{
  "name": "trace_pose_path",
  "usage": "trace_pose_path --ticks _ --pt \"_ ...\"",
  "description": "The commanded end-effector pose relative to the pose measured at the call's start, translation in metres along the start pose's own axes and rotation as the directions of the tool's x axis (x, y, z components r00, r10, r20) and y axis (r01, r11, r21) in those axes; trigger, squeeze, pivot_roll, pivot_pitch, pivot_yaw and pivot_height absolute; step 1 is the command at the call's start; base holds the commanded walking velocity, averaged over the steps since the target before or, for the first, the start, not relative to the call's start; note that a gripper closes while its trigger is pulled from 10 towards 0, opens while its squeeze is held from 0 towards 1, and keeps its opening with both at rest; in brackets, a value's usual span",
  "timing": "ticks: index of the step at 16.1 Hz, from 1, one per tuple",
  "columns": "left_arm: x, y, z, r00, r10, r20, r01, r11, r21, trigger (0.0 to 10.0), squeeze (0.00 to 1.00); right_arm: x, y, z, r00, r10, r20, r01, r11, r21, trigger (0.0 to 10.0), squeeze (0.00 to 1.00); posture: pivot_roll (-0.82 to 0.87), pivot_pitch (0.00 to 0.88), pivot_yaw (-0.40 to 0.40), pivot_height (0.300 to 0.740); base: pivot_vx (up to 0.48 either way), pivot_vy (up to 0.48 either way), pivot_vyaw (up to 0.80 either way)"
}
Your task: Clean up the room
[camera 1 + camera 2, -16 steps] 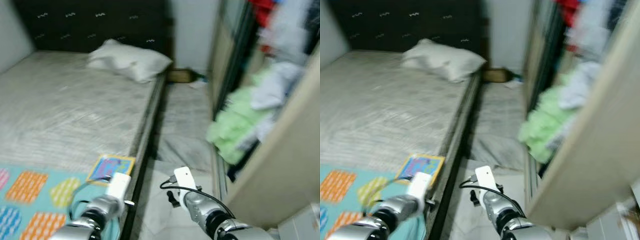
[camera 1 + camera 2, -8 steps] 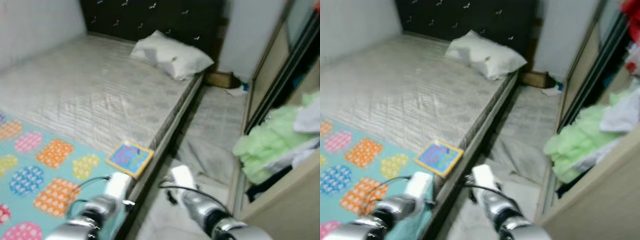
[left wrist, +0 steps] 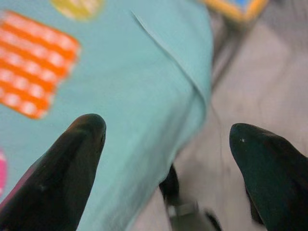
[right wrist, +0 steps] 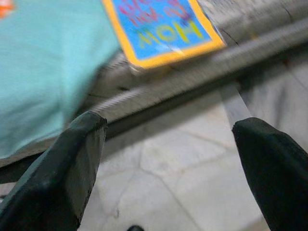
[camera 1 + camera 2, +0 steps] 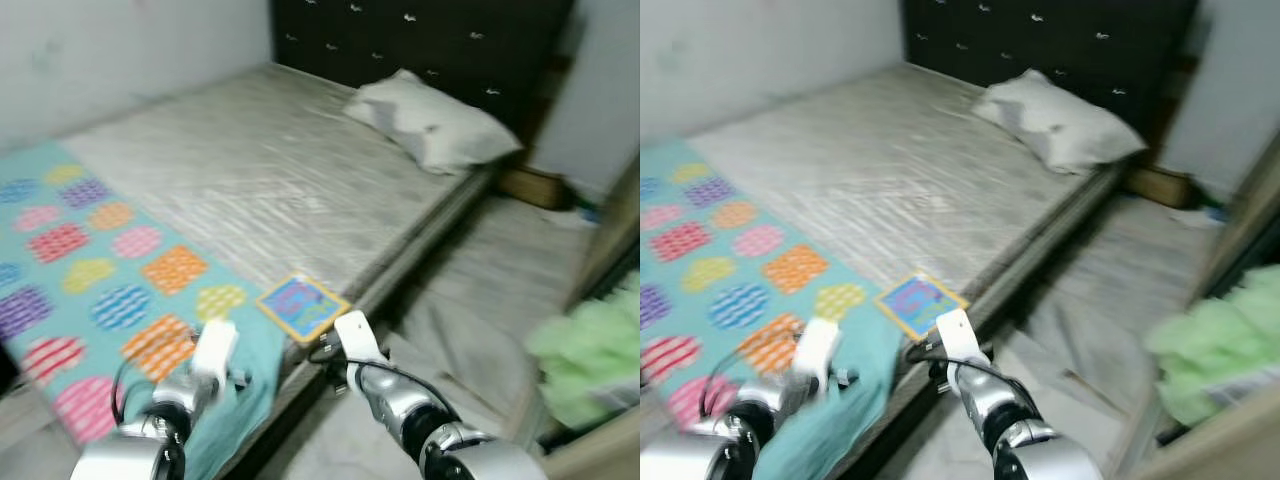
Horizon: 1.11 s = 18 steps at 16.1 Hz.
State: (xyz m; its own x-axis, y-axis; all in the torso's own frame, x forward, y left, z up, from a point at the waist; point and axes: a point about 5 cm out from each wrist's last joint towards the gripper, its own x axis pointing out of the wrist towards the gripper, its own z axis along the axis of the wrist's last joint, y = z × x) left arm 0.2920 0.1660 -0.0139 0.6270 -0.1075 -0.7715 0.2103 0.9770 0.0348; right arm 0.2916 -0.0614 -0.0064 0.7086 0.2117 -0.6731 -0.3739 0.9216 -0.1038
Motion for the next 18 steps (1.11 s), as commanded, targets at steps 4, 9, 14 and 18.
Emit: trace_pose_path --ticks 4,9,14,18 --pt "-0.005 0.004 0.041 0.975 0.021 0.222 -0.023 1.000 0.003 10.0 0.00 -0.002 -0.018 0.052 0.977 -0.021 0.210 0.010 0.999 0.051 10.0 0.00 -0.12 0.000 -0.026 0.740 0.000 0.000 0.80" --pt "-0.039 0.027 0.080 0.782 0.106 0.614 -0.086 0.994 -0.061 10.0 0.00 -0.018 -0.045 0.099 0.885 -0.010 0.465 0.003 1.000 0.018 10.0 0.00 -0.12 0.000 -0.027 0.740 0.000 0.000 0.80" --pt "-0.097 0.044 0.069 0.497 0.208 0.843 -0.230 0.968 -0.104 10.0 0.00 -0.062 -0.075 0.113 0.715 -0.086 0.694 0.067 0.996 0.054 10.0 0.00 -0.13 0.000 -0.046 0.740 0.000 0.000 0.75" --pt "-0.107 0.042 0.063 0.520 0.199 0.831 -0.159 0.978 -0.134 10.0 0.00 -0.076 -0.075 0.098 0.713 -0.084 0.697 0.047 0.996 0.072 10.0 0.00 -0.10 0.000 -0.053 0.740 0.000 0.000 0.62"
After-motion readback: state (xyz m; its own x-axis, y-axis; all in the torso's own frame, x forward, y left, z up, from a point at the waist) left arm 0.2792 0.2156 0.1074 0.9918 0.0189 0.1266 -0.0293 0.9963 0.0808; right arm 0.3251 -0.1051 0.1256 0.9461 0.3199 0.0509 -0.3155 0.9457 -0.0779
